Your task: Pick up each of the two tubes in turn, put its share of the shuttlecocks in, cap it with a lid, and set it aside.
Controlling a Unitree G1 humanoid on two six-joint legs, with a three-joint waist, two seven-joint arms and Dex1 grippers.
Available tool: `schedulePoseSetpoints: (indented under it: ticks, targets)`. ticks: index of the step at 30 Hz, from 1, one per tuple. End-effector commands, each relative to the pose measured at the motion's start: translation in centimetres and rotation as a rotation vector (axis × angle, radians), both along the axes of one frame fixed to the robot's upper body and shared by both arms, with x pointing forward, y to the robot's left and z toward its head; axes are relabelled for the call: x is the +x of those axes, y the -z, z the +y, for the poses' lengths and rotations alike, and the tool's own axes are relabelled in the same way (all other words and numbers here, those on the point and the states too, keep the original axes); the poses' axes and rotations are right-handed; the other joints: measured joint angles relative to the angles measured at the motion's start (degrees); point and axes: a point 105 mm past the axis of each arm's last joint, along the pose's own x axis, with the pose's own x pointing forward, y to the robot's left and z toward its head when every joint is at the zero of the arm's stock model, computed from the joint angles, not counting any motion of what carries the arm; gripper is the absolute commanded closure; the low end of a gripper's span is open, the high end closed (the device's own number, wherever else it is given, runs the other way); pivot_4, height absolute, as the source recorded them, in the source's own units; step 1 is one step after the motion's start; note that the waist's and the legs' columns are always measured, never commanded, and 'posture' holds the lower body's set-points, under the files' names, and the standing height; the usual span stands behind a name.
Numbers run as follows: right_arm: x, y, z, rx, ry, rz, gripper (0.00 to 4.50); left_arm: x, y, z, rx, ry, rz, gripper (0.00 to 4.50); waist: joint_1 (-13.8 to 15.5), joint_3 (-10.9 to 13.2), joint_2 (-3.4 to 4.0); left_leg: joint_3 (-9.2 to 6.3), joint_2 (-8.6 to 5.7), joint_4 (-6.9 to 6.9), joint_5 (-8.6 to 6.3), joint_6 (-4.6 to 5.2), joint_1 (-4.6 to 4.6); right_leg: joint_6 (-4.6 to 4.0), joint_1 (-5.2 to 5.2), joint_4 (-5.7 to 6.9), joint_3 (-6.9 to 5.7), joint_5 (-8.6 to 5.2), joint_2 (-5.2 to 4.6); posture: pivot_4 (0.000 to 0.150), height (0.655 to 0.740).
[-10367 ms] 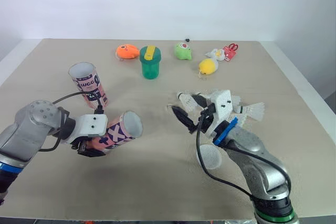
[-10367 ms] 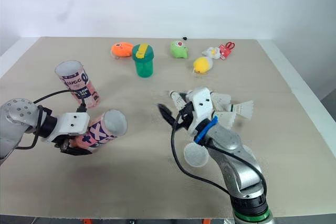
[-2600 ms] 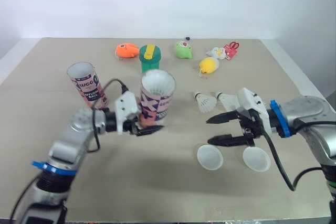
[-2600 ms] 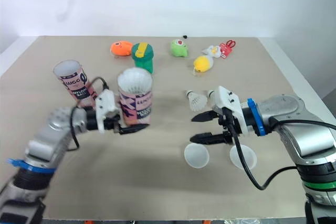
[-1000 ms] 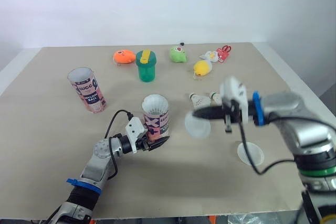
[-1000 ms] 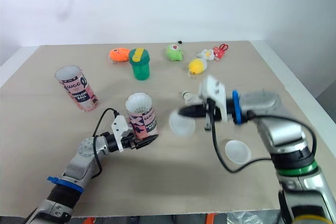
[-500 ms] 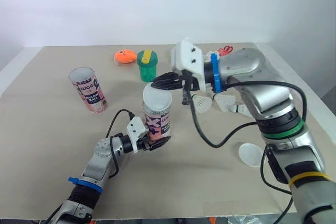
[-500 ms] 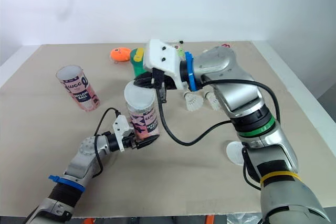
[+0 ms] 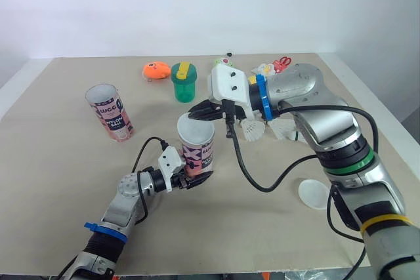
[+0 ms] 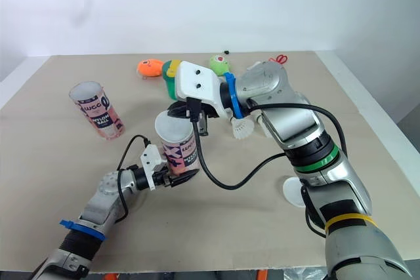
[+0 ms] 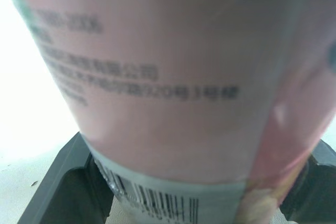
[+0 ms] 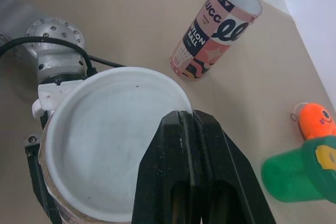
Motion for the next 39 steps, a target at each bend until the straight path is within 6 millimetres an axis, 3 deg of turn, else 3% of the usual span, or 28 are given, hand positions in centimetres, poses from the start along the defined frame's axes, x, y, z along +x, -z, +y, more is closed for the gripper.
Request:
schedulePoseSetpoints:
  ticks: [1, 12, 25, 39]
  targets:
    - [-0.5, -0.2, 0.0, -0.042, -0.024, -0.051, 4.37, -0.7, 4.3, 1.2, 0.086, -0.042, 0.16, 1.06, 0.0, 0.0, 0.0, 0.0, 0.0, 0.0, 0.0, 0.0, 0.0, 0.0, -0.02, 0.0, 0.0, 0.0, -0.01, 0.15, 0.74]
    - [-0.4, 0.6, -0.1, -0.091, -0.032, -0.086, 4.37, -0.5, 4.5, 1.4, 0.089, -0.05, 0.165, 1.06, -0.01, 0.01, 0.0, -0.03, -0.01, -0.02, -0.02, -0.04, 0.01, -0.01, -0.19, -0.06, -0.07, -0.01, -0.12, 0.15, 0.74]
    - [0.7, -0.9, -0.9, -0.156, -0.008, -0.252, 4.37, -0.5, 4.5, 1.4, 0.083, -0.058, 0.17, 1.06, -0.03, 0.02, -0.01, -0.05, -0.03, -0.14, -0.03, -0.04, 0.02, -0.02, -0.23, -0.19, -0.28, -0.02, -0.43, 0.15, 0.74]
    - [-0.6, 0.6, 0.3, -0.136, -0.06, -0.168, 4.37, -0.5, 4.6, 1.2, 0.081, -0.051, 0.178, 1.06, -0.02, 0.0, 0.02, -0.03, -0.06, -0.79, -0.02, -0.03, 0.04, -0.02, -0.03, -0.88, -0.6, 0.01, -0.61, 0.15, 0.74]
